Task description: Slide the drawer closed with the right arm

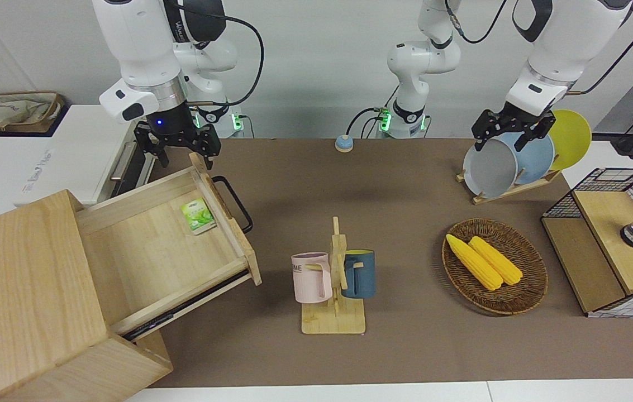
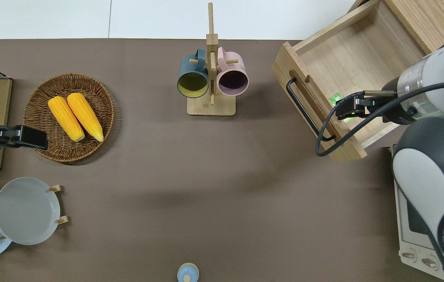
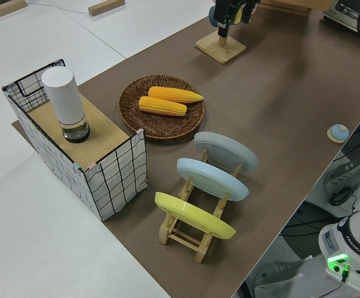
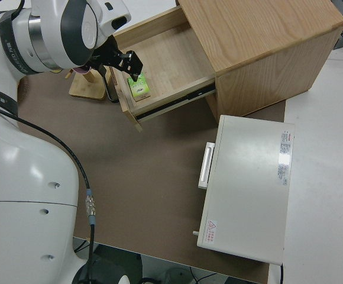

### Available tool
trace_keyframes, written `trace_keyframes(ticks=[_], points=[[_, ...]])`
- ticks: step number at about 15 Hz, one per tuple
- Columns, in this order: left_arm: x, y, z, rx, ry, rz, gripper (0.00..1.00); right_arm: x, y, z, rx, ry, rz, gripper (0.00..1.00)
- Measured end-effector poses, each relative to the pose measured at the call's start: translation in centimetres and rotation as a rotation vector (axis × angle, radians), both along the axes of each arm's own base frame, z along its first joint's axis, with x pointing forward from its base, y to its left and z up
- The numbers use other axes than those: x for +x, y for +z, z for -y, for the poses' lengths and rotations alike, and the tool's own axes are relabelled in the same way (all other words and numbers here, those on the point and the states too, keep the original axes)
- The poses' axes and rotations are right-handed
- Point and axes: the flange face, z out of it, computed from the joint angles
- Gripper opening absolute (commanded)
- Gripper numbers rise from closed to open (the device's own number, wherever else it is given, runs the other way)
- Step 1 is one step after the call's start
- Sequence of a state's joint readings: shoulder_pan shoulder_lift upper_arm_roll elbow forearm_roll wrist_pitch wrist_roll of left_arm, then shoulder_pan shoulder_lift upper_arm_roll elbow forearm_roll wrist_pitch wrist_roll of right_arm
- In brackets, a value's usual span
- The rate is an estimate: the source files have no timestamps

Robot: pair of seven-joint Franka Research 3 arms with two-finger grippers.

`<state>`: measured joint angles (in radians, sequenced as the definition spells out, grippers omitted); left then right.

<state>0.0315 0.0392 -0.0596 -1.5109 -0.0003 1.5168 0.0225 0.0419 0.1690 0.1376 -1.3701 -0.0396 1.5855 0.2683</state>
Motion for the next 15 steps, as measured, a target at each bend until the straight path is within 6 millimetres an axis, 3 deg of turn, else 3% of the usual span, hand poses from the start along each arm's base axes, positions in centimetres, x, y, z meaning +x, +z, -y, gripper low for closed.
trace_keyframes(ticks=[11,13,15], points=[[0.0,0.0,0.0,0.0,0.0,0.0,0.99,-0.2,0.0,-1.0,0.01,0.075,-0.002,0.971],[0.0,0.0,0.0,0.0,0.0,0.0,0.99,-0.2,0.0,-1.0,0.01,0.076,-0.002,0.773],[0.0,0.0,0.0,0.0,0.0,0.0,0.99,-0.2,0.1,-1.0,0.01,0.076,-0.001,0.46]])
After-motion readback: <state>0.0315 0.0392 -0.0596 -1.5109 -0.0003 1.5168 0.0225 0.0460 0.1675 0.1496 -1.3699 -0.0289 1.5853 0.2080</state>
